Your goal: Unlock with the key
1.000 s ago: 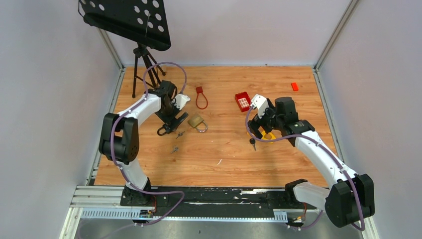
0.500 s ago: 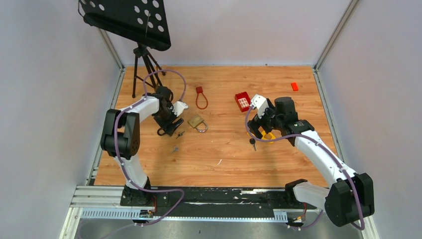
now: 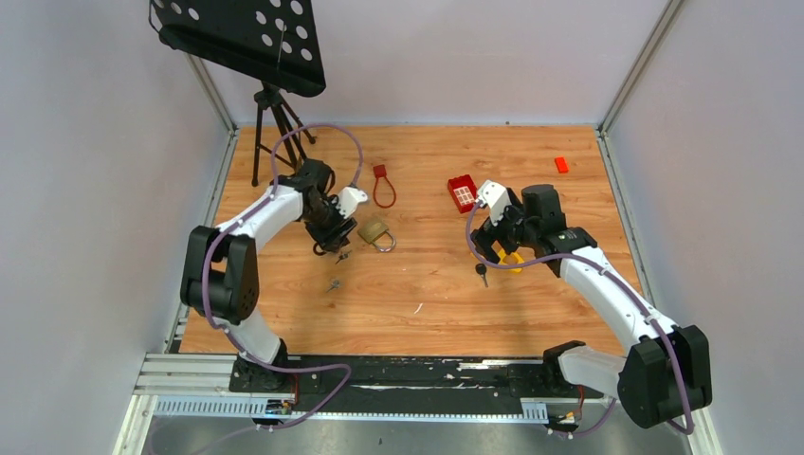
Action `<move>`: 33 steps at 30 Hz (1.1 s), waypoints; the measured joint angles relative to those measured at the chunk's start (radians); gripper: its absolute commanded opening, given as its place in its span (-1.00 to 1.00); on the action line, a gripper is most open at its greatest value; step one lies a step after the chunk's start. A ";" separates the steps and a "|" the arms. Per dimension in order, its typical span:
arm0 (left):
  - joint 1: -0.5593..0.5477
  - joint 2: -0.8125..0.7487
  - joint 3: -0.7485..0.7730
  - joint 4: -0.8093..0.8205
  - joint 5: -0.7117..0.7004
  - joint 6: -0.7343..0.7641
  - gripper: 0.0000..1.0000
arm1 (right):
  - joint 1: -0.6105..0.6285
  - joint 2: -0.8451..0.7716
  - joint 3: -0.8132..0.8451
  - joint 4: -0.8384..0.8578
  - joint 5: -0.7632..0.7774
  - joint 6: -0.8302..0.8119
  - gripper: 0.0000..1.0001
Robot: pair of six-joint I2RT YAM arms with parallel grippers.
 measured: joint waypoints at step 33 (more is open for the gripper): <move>-0.644 -0.074 -0.158 0.239 -0.137 -0.078 1.00 | -0.109 0.021 0.006 -0.027 -0.023 0.009 0.91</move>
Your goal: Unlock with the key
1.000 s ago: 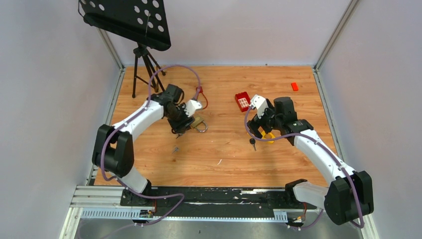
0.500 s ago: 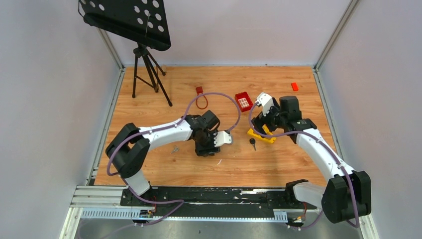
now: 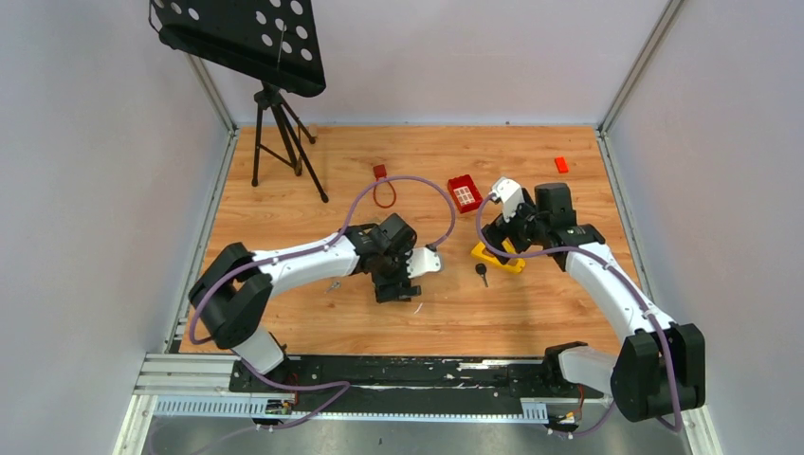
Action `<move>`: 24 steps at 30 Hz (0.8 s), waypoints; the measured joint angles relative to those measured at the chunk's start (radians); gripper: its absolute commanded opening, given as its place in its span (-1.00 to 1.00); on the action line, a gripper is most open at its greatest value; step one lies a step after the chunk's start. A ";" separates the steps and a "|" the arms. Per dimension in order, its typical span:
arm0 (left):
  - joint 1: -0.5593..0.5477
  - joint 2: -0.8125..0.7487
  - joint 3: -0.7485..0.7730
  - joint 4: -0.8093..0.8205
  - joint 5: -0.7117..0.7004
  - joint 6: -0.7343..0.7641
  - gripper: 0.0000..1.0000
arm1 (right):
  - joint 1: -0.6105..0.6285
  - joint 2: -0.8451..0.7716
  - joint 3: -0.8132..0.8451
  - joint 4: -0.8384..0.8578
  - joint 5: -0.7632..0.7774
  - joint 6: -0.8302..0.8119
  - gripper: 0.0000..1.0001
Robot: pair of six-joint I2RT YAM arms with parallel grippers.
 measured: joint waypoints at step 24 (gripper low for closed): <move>0.168 -0.285 -0.068 0.013 -0.021 -0.047 1.00 | 0.211 0.263 -0.009 -0.201 -0.051 -0.043 0.55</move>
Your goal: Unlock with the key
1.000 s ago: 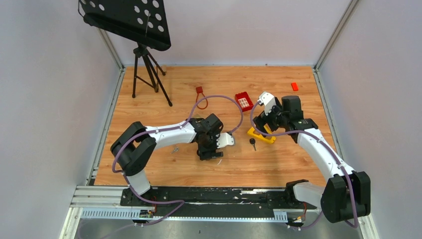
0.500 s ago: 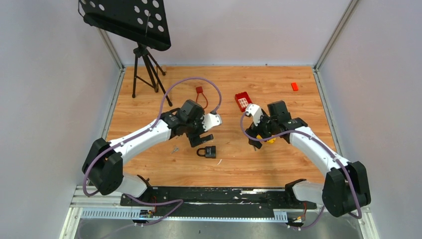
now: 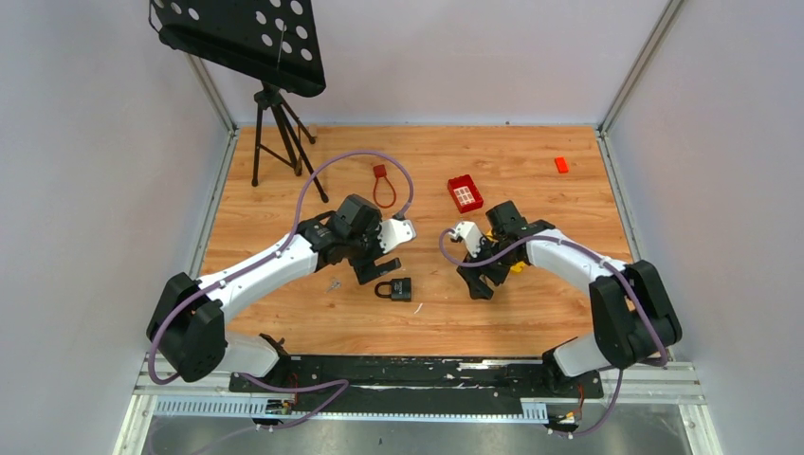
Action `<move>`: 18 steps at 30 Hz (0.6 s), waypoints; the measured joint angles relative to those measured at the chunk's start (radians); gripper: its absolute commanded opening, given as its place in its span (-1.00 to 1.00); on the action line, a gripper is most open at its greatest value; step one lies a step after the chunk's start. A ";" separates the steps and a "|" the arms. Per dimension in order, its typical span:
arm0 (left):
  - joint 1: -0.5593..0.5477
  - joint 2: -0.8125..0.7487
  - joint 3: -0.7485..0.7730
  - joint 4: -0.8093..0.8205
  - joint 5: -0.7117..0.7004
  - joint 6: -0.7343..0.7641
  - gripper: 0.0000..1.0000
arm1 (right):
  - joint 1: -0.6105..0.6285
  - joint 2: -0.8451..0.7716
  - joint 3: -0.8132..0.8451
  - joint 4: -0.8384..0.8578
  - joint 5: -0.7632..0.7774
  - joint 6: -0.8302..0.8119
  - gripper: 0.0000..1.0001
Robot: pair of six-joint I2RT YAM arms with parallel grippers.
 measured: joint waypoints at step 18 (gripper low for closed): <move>0.000 -0.009 -0.011 0.016 -0.021 -0.003 1.00 | 0.046 0.141 0.087 0.000 0.146 0.037 0.22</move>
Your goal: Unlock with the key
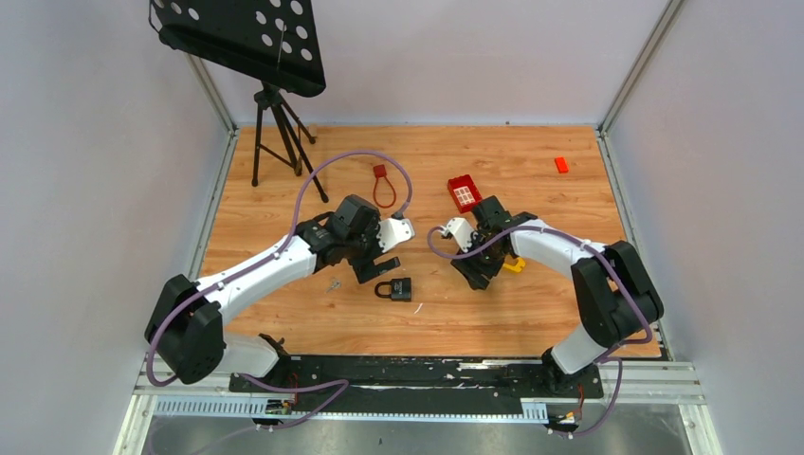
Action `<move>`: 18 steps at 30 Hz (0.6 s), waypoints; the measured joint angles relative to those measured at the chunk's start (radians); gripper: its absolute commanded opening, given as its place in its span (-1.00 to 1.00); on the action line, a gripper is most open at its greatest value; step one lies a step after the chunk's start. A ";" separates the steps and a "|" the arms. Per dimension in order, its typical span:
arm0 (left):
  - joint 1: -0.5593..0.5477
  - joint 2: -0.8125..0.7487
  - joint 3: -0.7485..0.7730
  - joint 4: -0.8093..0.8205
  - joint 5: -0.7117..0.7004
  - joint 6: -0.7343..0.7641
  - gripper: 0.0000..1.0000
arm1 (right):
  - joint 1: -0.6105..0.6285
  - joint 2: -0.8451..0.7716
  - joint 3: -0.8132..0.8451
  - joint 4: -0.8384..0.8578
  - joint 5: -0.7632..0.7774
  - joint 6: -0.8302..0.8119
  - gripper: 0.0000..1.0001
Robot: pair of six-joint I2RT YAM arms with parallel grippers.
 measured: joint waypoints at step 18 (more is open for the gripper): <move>0.002 -0.051 -0.030 0.029 -0.034 0.000 1.00 | 0.040 0.024 0.016 0.022 0.066 -0.098 0.03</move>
